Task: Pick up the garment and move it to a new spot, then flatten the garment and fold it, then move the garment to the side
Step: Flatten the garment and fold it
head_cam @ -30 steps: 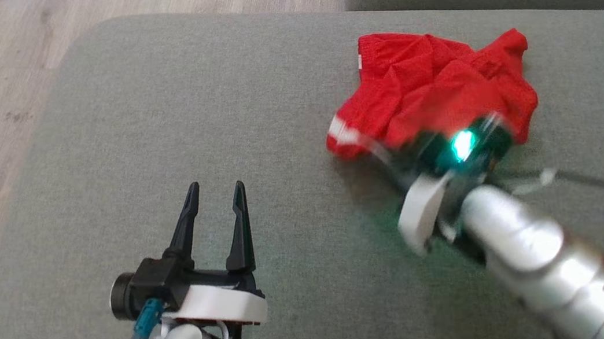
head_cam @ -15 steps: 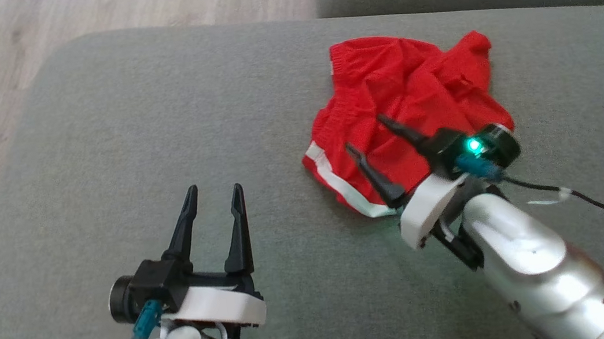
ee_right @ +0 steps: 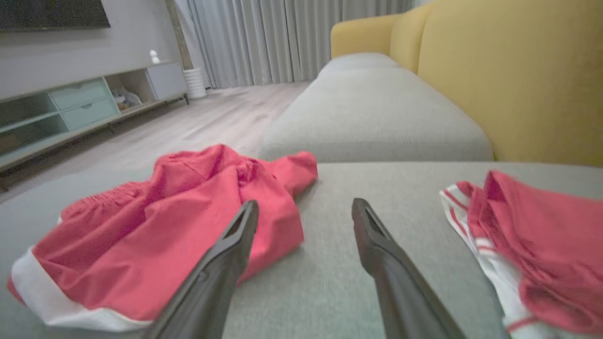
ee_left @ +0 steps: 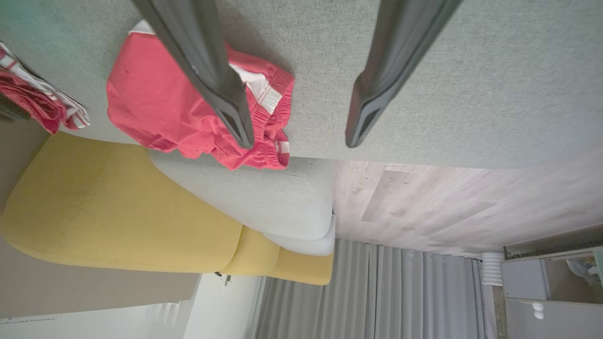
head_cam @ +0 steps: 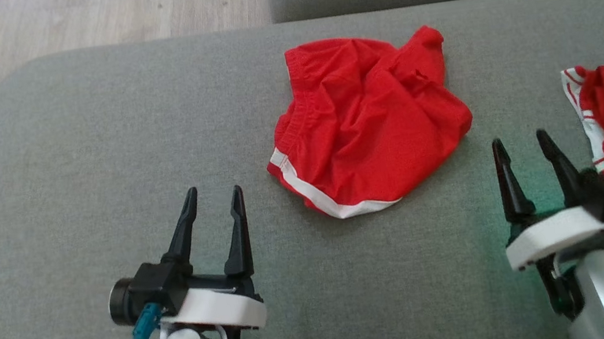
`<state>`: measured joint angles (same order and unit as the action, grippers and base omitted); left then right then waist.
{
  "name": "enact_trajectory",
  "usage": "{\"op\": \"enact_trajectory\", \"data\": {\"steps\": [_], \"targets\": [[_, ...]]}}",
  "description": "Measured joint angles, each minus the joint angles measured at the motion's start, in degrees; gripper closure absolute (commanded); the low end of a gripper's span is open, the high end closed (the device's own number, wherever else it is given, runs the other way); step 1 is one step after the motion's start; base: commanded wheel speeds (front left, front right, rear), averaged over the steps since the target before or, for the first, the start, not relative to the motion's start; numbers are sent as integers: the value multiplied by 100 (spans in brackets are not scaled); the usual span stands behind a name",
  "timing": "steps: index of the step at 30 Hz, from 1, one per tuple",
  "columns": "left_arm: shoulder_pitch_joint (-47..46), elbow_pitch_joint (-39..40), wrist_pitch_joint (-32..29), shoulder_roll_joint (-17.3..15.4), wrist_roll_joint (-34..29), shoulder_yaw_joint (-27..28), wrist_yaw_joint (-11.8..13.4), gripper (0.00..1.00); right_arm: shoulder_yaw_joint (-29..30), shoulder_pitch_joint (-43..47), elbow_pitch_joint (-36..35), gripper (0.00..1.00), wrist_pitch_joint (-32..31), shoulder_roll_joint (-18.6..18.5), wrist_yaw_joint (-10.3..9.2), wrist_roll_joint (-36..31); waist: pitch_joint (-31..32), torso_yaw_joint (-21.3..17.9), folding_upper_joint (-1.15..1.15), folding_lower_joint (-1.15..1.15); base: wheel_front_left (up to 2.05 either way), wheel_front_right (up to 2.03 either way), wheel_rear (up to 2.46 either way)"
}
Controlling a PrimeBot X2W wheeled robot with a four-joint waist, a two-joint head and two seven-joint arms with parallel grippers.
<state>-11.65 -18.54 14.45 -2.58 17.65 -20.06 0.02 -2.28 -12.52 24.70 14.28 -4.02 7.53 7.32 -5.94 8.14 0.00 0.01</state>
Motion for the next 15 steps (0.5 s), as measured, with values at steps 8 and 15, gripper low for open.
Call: {"op": "enact_trajectory", "data": {"steps": [8,15], "targets": [[-42,9,0,0,10,-57,-3,0,650,-295,174,0,-584,110,0,-177,-296,110,0,-1,0,0,0],[-185,-18,0,0,10,-80,-5,0,584,-887,970,0,-946,103,0,-146,-530,376,0,-1,0,0,0]]}}
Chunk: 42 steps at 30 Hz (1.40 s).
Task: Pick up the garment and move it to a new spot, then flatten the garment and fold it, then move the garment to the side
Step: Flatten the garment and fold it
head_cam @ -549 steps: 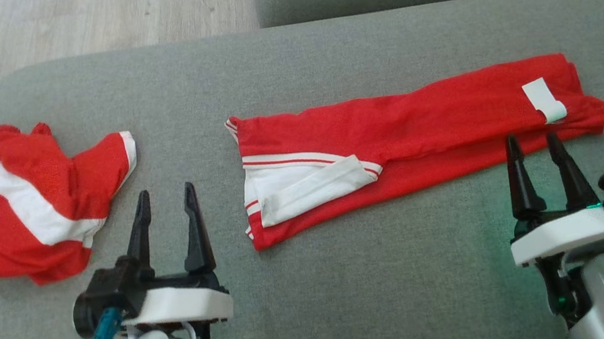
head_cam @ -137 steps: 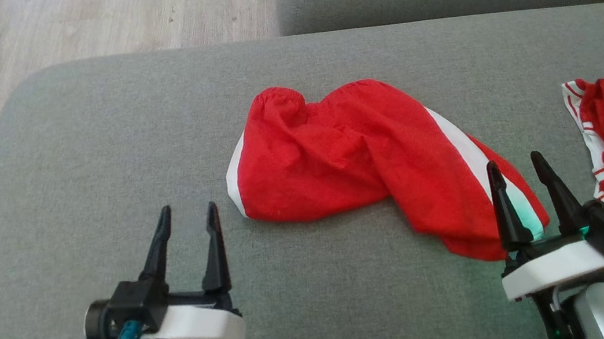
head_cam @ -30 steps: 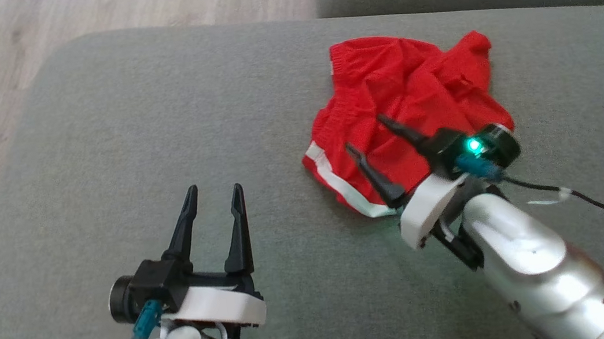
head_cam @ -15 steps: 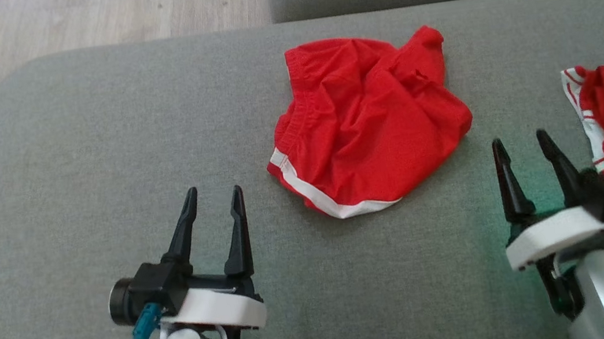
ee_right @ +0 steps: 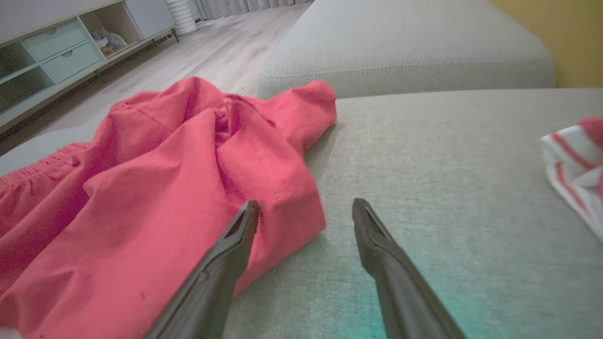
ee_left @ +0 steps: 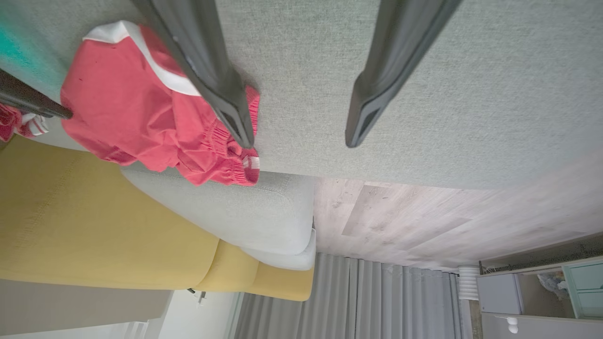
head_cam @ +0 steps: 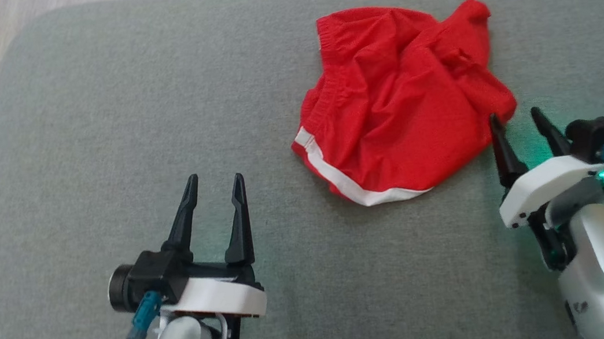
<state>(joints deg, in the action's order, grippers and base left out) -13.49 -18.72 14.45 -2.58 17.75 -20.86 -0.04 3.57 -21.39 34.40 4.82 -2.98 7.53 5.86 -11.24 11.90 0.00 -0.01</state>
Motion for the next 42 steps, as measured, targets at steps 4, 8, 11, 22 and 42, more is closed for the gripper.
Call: {"op": "enact_trajectory", "data": {"steps": [4,8,11,22,42], "targets": [[-32,-10,0,1,0,2,-4,0,-131,-235,528,0,29,-1,0,103,-104,128,0,0,0,0,0],[-32,-18,0,1,-1,9,-3,0,-486,-497,935,0,211,-68,0,278,-118,95,0,0,0,0,0],[-32,-44,0,1,-9,11,-3,0,-694,-592,1114,100,392,-151,0,378,-100,45,0,0,0,0,0],[14,-86,0,1,-19,68,-4,0,-799,-571,848,100,914,-162,0,148,220,-313,0,1,0,0,0],[361,-3,0,-7,102,-2,56,0,731,1079,-2069,0,-1020,35,0,-735,828,-358,0,1,0,0,0]]}}
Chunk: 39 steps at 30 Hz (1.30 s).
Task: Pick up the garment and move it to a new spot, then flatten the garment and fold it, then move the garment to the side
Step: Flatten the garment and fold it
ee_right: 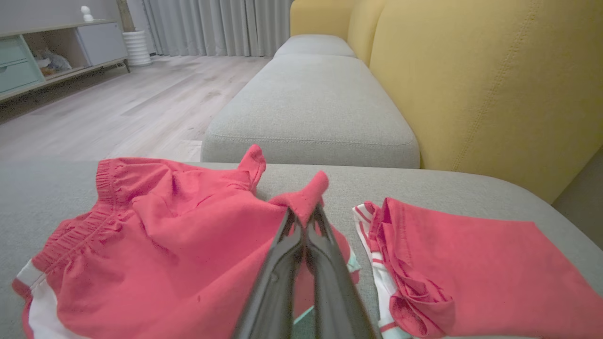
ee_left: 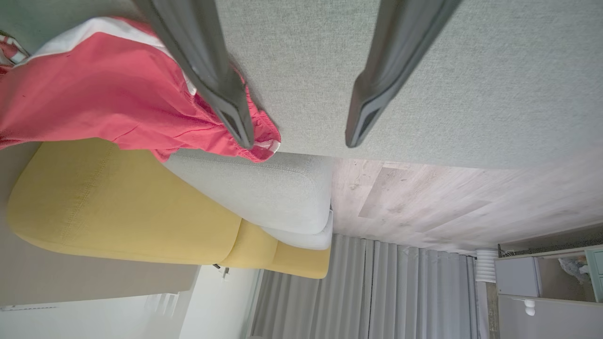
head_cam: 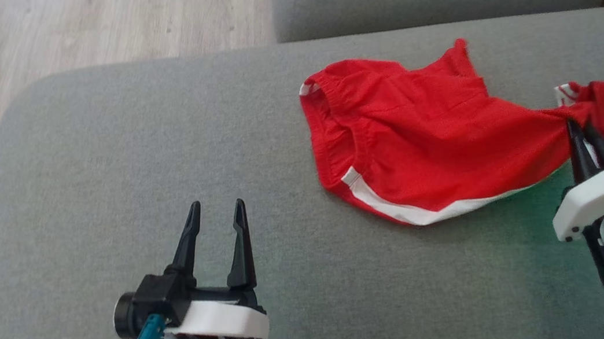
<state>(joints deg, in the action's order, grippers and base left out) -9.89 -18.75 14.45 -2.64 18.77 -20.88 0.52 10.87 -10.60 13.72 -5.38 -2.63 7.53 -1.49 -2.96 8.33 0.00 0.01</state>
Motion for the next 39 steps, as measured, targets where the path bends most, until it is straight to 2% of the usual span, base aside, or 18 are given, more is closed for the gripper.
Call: {"op": "enact_trajectory", "data": {"steps": [3,9,16,23,27,31,35,39], "targets": [[-4,15,0,0,0,-26,0,0,57,-45,12,0,-33,1,0,-123,-104,54,0,-1,0,0,0],[-26,11,0,-1,0,-35,0,0,49,-285,271,0,528,2,0,-276,-239,92,0,-1,0,0,0],[-31,12,0,-1,-30,77,-9,0,-603,-216,366,0,1469,1,0,488,-261,-121,0,-1,0,0,0],[-40,47,0,-1,-157,174,-115,0,-1034,661,361,0,1879,3,0,929,-248,-520,0,-1,0,0,0],[-98,-21,0,-2,-311,145,-304,0,-976,785,354,0,1936,3,0,1040,-282,-779,0,-1,0,0,0],[-483,-394,-41,-57,-453,-151,-553,0,-973,750,323,0,1958,3,0,1050,-376,-1018,0,-1,0,0,0],[-989,-834,-489,-175,-506,-515,-710,0,-980,691,315,0,1959,3,0,1105,-497,-1227,0,-1,0,0,0],[-1383,-1247,-899,-299,-517,-780,-761,0,-1017,597,269,0,1959,3,0,1163,-636,-1396,0,-1,0,0,0]]}}
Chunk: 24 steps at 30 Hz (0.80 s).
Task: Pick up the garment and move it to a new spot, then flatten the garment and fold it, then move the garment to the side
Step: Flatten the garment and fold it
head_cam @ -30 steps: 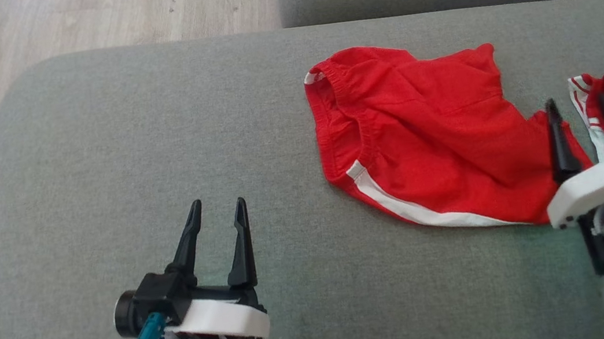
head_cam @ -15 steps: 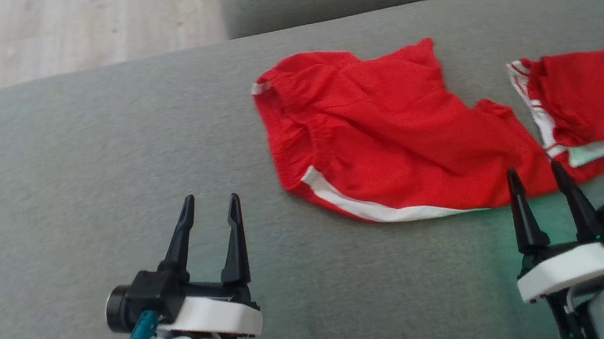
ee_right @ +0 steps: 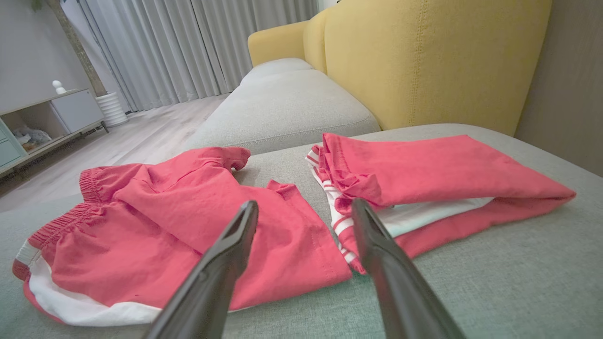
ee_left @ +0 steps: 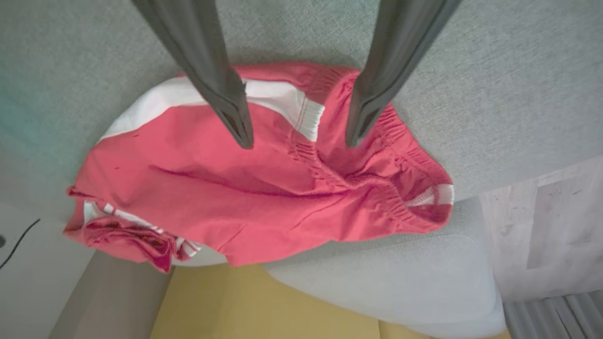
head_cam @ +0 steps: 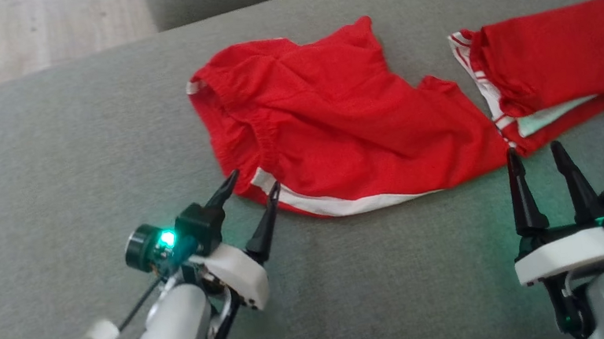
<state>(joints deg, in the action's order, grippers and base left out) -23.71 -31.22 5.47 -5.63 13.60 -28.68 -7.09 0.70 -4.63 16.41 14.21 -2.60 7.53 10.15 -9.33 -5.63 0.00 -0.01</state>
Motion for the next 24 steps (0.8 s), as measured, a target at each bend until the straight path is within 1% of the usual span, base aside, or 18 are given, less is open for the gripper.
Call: {"op": "enact_trajectory", "data": {"steps": [4,8,14,15,16,17,18,19,24], "targets": [[-335,-445,-253,-70,4,-60,-3,0,-70,-58,-5,0,0,0,0,71,-121,-164,0,0,0,0,0],[-655,-822,-293,-94,59,-33,-3,0,-109,-83,-24,0,0,0,0,97,-225,-321,0,0,0,0,0],[-933,-1205,-297,-2,450,-11,-7,0,-92,-102,-24,0,0,0,0,98,-315,-473,0,0,0,0,0],[-957,-1301,-342,45,622,-38,-8,0,-91,-116,-24,0,0,0,0,104,-320,-482,0,0,0,0,0],[-967,-1332,-348,66,723,-80,-21,13,-91,-125,-24,0,0,0,0,104,-320,-479,0,0,0,0,0],[-979,-1344,-357,88,838,-111,-43,59,-90,-135,-23,0,0,0,0,104,-318,-471,0,0,0,0,0],[-994,-1349,-356,100,953,-134,-48,89,-88,-151,-20,0,0,0,0,104,-316,-459,0,1,0,0,0],[-1011,-1355,-347,108,1053,-152,-48,100,-86,-168,-19,0,0,0,0,104,-312,-444,0,1,0,0,0],[-1034,-1402,-194,96,1345,-226,-48,100,-70,-182,-15,0,0,0,0,90,-279,-349,0,1,0,0,0]]}}
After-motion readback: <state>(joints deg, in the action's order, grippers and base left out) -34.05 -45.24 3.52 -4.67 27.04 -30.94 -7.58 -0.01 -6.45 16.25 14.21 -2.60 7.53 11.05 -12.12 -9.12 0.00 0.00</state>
